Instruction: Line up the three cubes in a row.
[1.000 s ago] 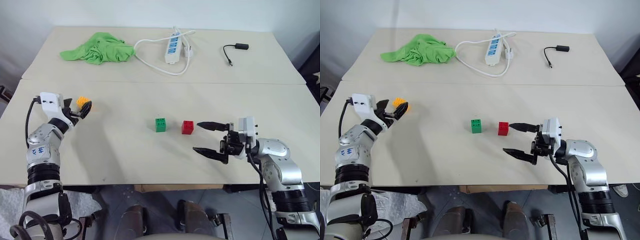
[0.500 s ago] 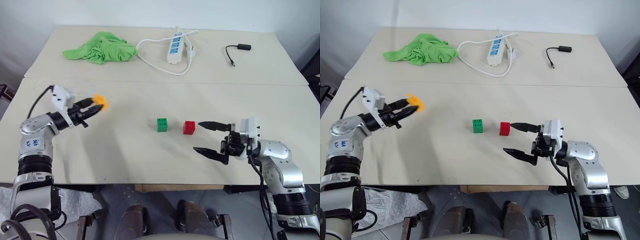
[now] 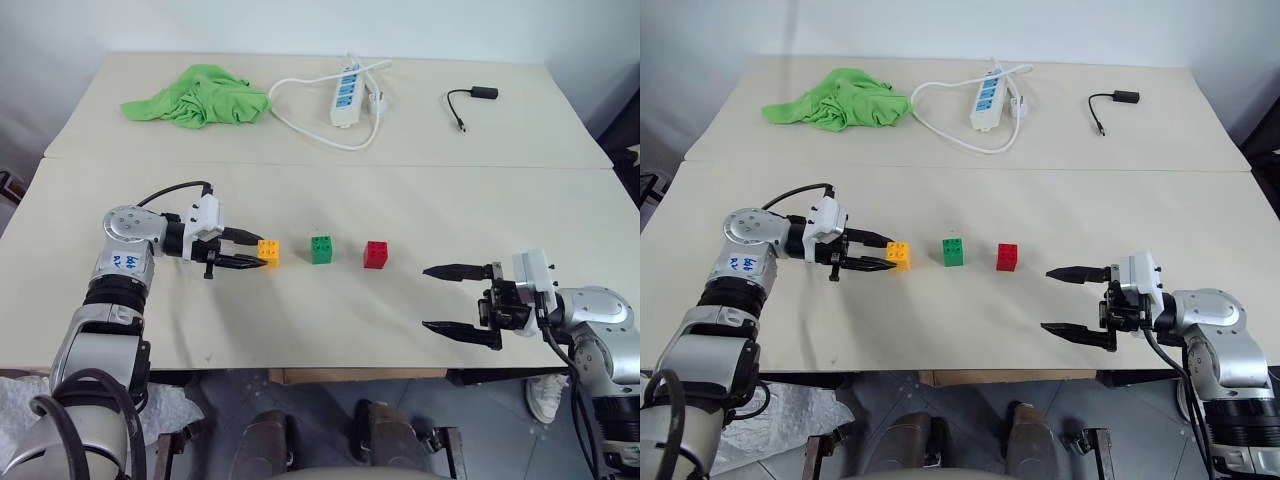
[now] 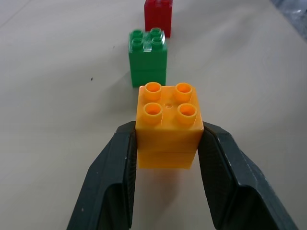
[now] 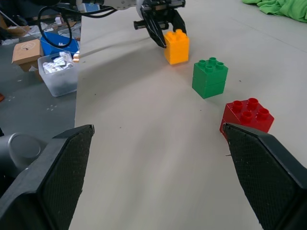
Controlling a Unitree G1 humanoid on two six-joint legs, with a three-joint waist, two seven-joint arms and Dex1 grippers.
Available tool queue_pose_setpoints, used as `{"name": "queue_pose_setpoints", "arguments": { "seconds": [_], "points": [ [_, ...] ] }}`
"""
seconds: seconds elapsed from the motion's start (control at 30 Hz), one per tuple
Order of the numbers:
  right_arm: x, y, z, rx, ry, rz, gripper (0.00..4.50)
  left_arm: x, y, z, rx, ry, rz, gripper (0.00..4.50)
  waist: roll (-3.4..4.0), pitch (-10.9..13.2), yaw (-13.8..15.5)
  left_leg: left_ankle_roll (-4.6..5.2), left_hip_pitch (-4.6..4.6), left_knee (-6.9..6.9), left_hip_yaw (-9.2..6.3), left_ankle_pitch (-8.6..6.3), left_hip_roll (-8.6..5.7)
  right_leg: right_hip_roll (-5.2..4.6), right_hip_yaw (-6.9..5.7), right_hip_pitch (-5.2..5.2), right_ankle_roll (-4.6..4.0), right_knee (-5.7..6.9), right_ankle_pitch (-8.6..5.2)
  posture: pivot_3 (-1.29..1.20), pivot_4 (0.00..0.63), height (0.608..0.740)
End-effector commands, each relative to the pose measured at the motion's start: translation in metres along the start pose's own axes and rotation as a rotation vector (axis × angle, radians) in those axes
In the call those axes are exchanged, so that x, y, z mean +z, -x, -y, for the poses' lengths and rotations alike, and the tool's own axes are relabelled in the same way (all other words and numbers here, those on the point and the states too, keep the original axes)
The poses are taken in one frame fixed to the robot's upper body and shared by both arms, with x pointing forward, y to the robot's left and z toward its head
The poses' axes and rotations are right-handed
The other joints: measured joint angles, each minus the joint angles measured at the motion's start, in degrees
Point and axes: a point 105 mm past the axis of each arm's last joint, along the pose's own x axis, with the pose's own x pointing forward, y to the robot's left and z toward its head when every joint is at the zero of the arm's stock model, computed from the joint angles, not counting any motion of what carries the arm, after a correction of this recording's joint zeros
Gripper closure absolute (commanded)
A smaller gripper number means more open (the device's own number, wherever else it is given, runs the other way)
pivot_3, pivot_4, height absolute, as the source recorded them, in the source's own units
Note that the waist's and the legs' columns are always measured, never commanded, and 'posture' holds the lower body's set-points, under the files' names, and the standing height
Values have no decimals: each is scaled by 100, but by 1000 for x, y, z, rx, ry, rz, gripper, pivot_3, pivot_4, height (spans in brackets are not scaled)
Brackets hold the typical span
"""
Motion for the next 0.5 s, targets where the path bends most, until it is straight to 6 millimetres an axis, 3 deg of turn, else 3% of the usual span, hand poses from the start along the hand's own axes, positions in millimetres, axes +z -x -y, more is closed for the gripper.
{"name": "queue_pose_setpoints", "arguments": {
  "seconds": [0.03, 0.4, 0.5],
  "points": [
    [9, 7, 1, -23, 43, 0, 0, -2, 0, -1, -2, -22, -8, 3023, 0, 0, 5, 1, 0, 0, 0, 0, 0, -1, 0, 0, 0, 0, 0, 0, 150, 740],
    [10, 8, -2, -41, 44, -4, 0, -2, -2, -11, 39, -1, -21, 3023, 0, 0, 28, 2, 1, 10, -4, 0, 0, -2, 0, 3, 2, 8, 1, 0, 150, 740],
    [10, 8, -2, -36, 43, -6, 0, -1, -2, -13, 37, 5, -21, 2104, -1, 0, 31, 2, 0, 10, -5, 0, 0, -2, 0, 3, 2, 9, 1, 0, 150, 740]
  ]
}}
